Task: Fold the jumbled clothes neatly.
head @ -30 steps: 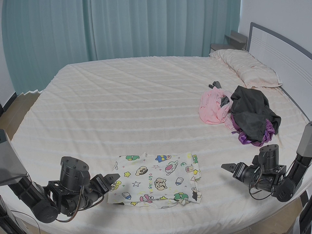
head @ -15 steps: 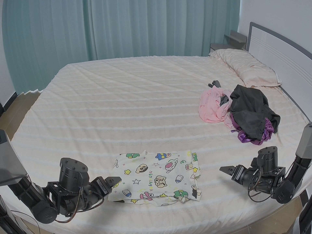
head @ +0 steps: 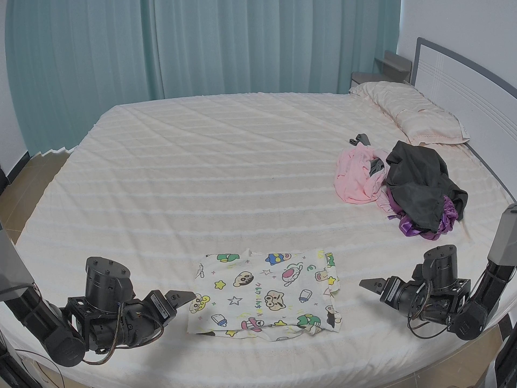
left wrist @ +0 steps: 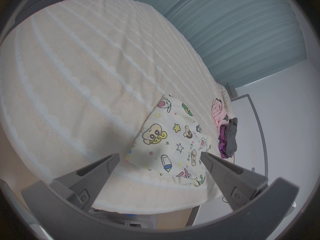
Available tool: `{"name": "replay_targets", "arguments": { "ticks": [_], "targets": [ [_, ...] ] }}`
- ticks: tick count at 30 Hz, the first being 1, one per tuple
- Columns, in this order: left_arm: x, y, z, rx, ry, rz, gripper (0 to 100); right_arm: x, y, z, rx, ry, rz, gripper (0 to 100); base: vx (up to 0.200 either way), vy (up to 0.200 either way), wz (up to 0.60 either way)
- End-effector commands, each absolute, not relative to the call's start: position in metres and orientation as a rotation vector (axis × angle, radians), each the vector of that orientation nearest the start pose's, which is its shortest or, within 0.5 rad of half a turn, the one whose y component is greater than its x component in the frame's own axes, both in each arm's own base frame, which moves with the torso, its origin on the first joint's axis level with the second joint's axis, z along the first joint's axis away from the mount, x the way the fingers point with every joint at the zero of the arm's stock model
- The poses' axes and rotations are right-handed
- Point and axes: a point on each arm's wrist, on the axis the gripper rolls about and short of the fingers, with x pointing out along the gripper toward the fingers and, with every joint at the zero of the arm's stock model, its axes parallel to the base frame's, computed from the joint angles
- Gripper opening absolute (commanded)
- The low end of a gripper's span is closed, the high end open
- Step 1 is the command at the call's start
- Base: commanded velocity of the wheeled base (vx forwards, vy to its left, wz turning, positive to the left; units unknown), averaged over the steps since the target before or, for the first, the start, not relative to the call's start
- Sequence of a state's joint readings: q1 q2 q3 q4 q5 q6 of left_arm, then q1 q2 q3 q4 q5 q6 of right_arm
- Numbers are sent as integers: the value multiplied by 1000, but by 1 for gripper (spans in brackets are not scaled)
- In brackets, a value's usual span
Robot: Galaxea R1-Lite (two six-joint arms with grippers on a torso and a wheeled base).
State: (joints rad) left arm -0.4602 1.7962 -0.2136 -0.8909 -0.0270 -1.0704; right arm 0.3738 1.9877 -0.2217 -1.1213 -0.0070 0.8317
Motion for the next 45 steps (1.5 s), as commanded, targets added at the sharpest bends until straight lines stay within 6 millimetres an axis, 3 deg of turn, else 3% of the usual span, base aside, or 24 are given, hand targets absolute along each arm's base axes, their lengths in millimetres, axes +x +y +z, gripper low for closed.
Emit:
{"name": "replay_targets", "arguments": {
  "ticks": [1, 5, 28, 45],
  "targets": [
    [196, -96, 52, -864, 849, -53, 100, 226, 91, 26, 670, 744, 75, 100, 0, 200, 0],
    [196, -96, 51, -862, 855, -49, 100, 225, 93, 26, 665, 747, 84, 100, 0, 200, 0],
    [202, -84, 39, -905, 937, -42, 100, 215, 107, 24, 633, 785, 142, 100, 0, 0, 0],
    [208, -76, 33, -933, 958, -19, 100, 225, 111, -8, 605, 818, 133, 100, 0, 0, 0]
  ]
}}
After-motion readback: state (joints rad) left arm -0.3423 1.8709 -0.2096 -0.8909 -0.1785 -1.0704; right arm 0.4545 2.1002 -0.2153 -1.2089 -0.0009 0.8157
